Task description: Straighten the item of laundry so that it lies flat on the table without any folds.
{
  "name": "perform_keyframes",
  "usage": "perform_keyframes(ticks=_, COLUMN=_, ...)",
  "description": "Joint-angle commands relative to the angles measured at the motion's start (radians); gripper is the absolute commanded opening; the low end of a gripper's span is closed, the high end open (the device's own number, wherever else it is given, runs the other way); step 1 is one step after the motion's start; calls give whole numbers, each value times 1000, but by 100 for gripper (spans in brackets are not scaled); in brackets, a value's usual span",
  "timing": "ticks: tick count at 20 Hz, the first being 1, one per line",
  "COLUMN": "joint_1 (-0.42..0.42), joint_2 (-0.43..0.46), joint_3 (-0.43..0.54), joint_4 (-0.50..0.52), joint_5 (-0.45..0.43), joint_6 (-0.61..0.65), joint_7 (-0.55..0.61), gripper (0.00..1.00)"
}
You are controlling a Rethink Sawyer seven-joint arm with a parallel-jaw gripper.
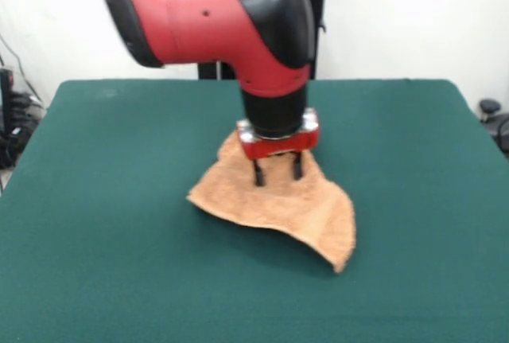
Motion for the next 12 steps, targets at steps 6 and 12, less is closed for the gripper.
perform_keyframes(ticks=6, joint_1=-32, joint_2=62, joint_3=-87, joint_4=47, joint_5=-171, joint_6=-148, joint_7=42, gripper=100)
perform_keyframes(ticks=12, joint_1=-2, joint_2=102, joint_3=-96, joint_4=25, joint_5=-159, joint_6=-183, joint_7=84, gripper=100)
